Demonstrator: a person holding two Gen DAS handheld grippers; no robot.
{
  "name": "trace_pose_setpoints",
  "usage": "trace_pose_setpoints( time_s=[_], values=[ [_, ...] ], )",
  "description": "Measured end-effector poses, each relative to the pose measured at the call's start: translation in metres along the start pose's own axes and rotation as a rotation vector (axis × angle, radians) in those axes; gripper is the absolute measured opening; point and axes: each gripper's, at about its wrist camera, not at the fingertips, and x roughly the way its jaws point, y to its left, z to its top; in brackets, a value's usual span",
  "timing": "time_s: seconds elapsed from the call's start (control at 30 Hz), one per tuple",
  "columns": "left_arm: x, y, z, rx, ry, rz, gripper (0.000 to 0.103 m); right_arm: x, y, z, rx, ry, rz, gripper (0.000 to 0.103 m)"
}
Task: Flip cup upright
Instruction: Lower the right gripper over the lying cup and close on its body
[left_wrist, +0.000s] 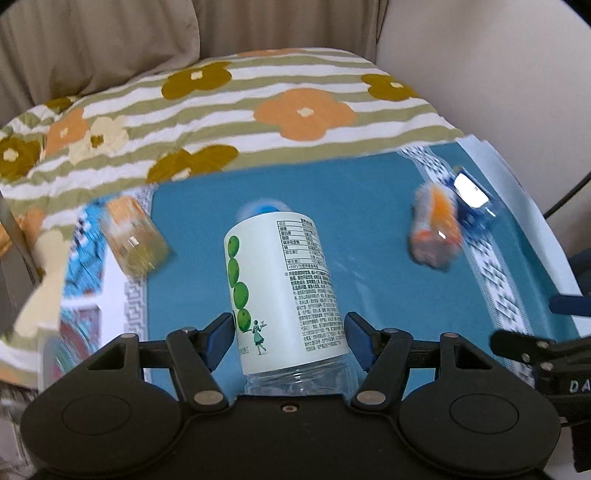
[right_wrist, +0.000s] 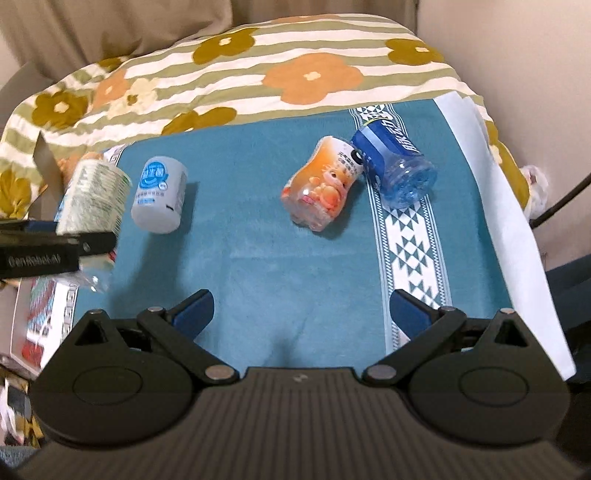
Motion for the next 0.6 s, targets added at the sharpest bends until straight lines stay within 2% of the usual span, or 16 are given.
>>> trace_pose_setpoints(
  time_s=[0.17, 0.3, 0.6],
  values=[
    [0.014, -0.034, -0.022, -0.023, 0.035, -0.038, 0.07, 0.0, -0.018, -0.01, -0.071, 0.005, 0.004, 0.103],
    [0.031, -0.052, -0.031, -0.032, 0.054, -0.055, 0.07, 0.004, -0.033, -0.017, -0.074, 0.013, 0.003, 0.103],
    [0.058, -0.067, -0.033, -0.025, 0.051, -0.018, 0.071, 0.015, -0.053, -0.032, -0.091, 0.059, -0.002, 0.103]
  ],
)
